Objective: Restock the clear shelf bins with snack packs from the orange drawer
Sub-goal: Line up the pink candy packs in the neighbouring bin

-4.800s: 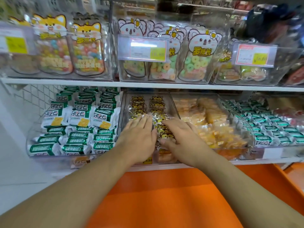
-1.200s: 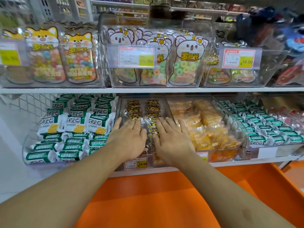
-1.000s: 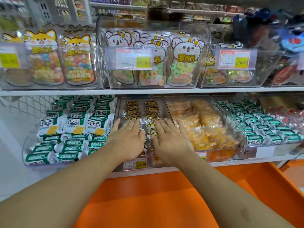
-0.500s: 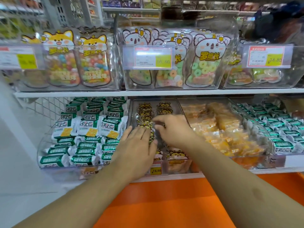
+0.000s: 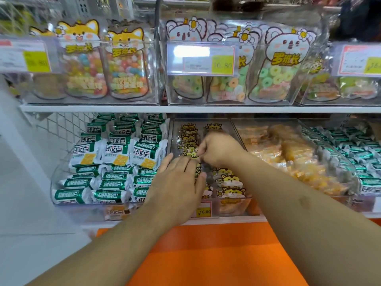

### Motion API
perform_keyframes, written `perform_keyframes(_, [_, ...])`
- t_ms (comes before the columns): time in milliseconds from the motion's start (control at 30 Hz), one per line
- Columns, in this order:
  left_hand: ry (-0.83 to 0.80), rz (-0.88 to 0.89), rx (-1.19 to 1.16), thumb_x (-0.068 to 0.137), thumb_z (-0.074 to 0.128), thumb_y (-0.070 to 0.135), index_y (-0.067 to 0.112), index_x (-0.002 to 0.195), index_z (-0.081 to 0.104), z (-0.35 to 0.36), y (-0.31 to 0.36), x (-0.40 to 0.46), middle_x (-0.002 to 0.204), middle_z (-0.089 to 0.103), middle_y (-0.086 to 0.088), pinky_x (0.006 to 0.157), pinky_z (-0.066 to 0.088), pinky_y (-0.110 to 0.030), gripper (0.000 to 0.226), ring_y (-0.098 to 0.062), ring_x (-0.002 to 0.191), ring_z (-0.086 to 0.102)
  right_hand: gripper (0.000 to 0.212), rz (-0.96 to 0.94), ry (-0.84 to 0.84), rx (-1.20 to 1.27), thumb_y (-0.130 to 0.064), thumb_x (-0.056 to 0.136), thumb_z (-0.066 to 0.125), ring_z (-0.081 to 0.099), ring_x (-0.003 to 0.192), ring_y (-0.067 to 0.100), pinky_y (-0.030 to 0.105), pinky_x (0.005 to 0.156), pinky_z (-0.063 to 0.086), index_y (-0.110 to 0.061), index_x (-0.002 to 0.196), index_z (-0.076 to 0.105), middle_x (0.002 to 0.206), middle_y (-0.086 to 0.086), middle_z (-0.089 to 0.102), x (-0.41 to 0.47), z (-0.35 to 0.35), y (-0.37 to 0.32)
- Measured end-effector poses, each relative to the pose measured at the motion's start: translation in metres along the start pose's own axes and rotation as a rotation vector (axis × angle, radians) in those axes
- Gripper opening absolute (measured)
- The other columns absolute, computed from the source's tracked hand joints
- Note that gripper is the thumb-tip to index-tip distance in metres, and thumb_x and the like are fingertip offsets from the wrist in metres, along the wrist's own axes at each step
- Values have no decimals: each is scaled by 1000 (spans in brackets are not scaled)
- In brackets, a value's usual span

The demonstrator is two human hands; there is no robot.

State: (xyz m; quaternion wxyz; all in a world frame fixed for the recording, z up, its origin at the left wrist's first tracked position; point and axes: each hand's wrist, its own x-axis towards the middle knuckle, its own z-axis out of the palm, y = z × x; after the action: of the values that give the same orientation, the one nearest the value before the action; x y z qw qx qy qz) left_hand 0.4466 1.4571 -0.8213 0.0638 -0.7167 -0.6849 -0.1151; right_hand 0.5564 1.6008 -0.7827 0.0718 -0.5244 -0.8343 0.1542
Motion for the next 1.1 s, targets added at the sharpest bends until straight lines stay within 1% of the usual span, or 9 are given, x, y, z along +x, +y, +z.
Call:
perform_keyframes(167, [-5,-16,2,105,7,52,21,148,47,-2,-3,0,146,51,4,131,8,-42,65,-14,141,41,17,-26,-44,46,-22,90,75,70,89,8,37,90,61,-31,77,81,82,-17,76,3,6,-6])
perform_keyframes(267, [-3,-23,-11,108,11,51,22,150,44,-3,-5,-1,152,47,5,131,6,-41,62,-13,145,37,19,-33,-38,91,-23,91,77,69,83,5,36,88,62,-29,73,80,74,-18,73,1,7,0])
perform_keyframes(333, [-12,-26,-28,109,14,51,21,155,38,-4,-4,-1,159,41,4,131,4,-41,60,-13,152,27,23,-52,-49,111,-19,93,75,69,76,8,38,84,63,-20,71,79,68,-11,73,-1,4,3])
perform_keyframes(400, [-23,-41,-46,109,14,53,20,162,27,-6,-5,-1,170,25,3,131,-1,-42,64,-15,159,9,19,-74,-60,128,-18,94,73,71,79,16,38,84,62,-14,77,80,75,0,76,-4,0,4])
perform_keyframes(500, [-20,-57,-6,108,9,58,21,165,17,-8,-10,-5,174,11,4,131,-6,-44,69,-17,161,-8,20,-64,-84,114,-21,94,75,70,79,17,34,81,61,-13,77,80,74,1,75,-2,-2,0])
perform_keyframes(567, [-31,-53,15,107,6,60,21,165,16,-9,-13,-7,174,15,3,131,-6,-44,71,-19,161,-8,18,-48,-97,74,-18,94,74,70,84,16,36,85,61,-11,78,80,77,0,76,5,-1,-4])
perform_keyframes(667, [-43,-47,19,106,3,61,21,165,16,-8,-14,-7,172,21,4,130,-7,-43,72,-19,161,-6,15,-53,-131,-24,-16,94,68,72,98,22,43,93,60,-12,93,82,101,6,79,15,2,-12])
perform_keyframes(867, [-36,-47,20,107,4,61,21,165,17,-7,-14,-8,172,20,4,129,-12,-42,72,-18,160,-8,8,-29,-161,-149,-22,88,73,72,91,19,40,91,61,-20,89,81,95,0,78,22,2,-11])
perform_keyframes(1100, [-32,-45,32,107,5,60,18,164,21,-5,-13,-9,171,24,1,130,-9,-43,72,-20,161,-6,19,-45,-191,-145,-16,96,60,71,95,23,42,92,60,-14,95,79,98,7,76,16,7,-15])
